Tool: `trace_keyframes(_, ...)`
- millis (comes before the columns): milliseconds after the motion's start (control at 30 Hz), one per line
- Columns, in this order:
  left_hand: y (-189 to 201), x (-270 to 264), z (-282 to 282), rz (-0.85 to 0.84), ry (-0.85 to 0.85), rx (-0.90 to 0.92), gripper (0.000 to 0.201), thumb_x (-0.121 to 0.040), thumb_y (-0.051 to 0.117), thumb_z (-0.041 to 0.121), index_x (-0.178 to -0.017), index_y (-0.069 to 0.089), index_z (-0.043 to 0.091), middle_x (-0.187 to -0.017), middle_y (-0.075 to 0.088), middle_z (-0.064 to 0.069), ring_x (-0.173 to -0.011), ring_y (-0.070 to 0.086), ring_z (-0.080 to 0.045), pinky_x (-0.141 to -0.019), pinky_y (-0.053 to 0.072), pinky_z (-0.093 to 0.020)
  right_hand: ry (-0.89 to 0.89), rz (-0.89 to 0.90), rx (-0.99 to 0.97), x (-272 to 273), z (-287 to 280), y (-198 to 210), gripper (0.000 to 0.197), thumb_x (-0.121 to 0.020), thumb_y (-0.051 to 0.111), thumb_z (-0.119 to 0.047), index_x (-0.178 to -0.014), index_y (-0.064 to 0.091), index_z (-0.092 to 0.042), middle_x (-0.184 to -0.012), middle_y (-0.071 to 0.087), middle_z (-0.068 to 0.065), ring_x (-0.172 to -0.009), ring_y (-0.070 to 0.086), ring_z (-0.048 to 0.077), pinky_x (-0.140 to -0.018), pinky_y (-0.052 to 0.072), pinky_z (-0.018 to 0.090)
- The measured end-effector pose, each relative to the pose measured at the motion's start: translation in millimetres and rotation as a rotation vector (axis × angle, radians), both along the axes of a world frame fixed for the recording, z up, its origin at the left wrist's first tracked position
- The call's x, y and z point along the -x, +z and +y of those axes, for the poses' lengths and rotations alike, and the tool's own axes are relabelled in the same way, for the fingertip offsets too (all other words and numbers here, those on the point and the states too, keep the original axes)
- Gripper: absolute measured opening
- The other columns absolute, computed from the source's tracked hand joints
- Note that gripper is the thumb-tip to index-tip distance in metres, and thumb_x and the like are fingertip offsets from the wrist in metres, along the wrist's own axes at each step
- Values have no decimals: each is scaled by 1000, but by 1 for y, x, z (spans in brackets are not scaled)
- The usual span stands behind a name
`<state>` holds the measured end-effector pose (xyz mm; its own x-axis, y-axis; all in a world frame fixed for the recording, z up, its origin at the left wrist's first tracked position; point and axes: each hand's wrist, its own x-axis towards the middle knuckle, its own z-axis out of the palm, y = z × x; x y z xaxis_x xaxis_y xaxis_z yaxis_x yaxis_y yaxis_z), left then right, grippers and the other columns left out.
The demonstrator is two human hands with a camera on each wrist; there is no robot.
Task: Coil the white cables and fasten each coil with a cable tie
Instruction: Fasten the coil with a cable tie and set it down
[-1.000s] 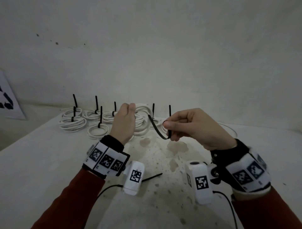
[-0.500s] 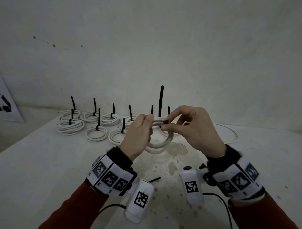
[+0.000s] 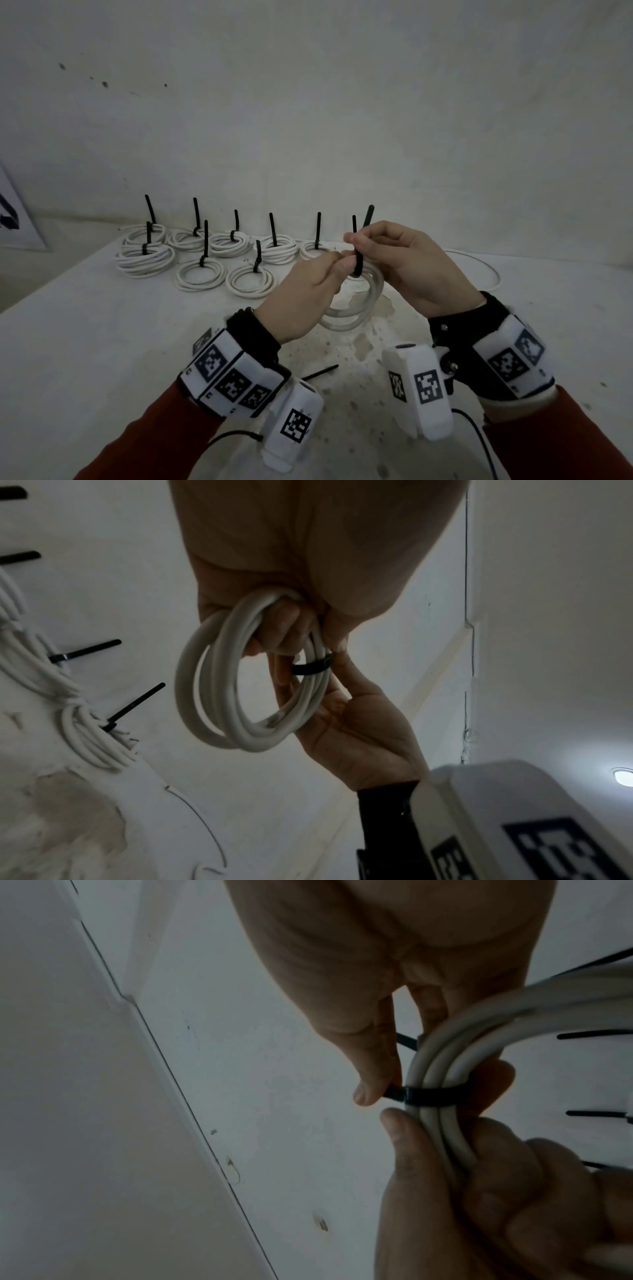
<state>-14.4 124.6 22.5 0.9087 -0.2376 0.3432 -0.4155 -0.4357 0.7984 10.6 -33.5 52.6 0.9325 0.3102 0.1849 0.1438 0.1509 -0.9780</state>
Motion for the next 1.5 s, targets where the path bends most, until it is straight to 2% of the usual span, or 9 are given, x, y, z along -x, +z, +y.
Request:
trace_keyframes(133,1,0,0,-9,-2,-47,34,-98,38,37,-90,59,12,-62,42,9,-59,43,-10,-63,41,-35,-43,3,-38,4,6,-1,18,-71,68,-18,-81,65,-4,-105,65,32,-78,60,28,-63,55,22)
trace_keyframes(267,-1,0,0,12,-33,4,23,-97,45,31,-77,57,30,-55,41,12,-56,41,-9,-59,39,-31,-70,-45,-1,7,11,-4,15,-76,70,-14,-82,65,-1,-98,65,35,-74,59,30,-60,53,24)
trace_keyframes(367,-2,-2,0,131,-70,153,26,-98,45,26,-79,59,17,-54,34,10,-53,34,-12,-57,38,-32,-112,-103,24,8,11,-3,23,-80,71,-15,-93,63,2,-84,70,26,-65,61,28,-62,54,29)
trace_keyframes(500,0,-4,3,220,-144,289,34,-98,44,22,-64,46,15,-54,31,7,-50,29,-9,-54,36,-24,-177,-77,14,4,3,2,35,-86,67,-17,-116,51,-9,-87,75,13,-70,72,25,-66,59,34)
trace_keyframes(633,2,-6,8,224,-237,398,31,-92,46,31,-65,42,15,-56,28,8,-50,25,-9,-52,37,-23,-226,-220,46,4,-1,5,12,-83,68,2,-93,68,-4,-86,75,11,-72,73,23,-65,59,29)
trace_keyframes(733,4,-7,13,219,-251,439,32,-90,47,33,-62,42,19,-54,29,11,-49,25,-7,-53,37,-22,-270,-339,126,0,-5,5,15,-79,71,6,-81,74,-8,-82,74,10,-71,72,19,-68,58,25)
trace_keyframes(1033,8,-2,8,179,-260,405,34,-91,47,32,-60,42,19,-53,30,12,-48,26,-7,-51,37,-21,-328,-501,428,-2,-9,2,19,-79,71,2,-91,77,-12,-79,74,-4,-72,70,1,-70,51,10)
trace_keyframes(1167,6,-3,8,160,-272,377,39,-93,48,31,-54,48,29,-53,31,13,-48,27,-7,-51,37,-21,-328,-522,428,-1,-9,2,19,-80,72,0,-90,78,-15,-80,74,-7,-71,71,3,-71,54,14)
trace_keyframes(1500,8,0,9,162,-273,325,31,-89,48,33,-66,41,14,-54,32,11,-50,28,-7,-54,37,-25,-294,-535,440,1,-10,5,19,-81,73,-4,-85,78,-21,-76,74,-10,-68,70,4,-67,52,13)
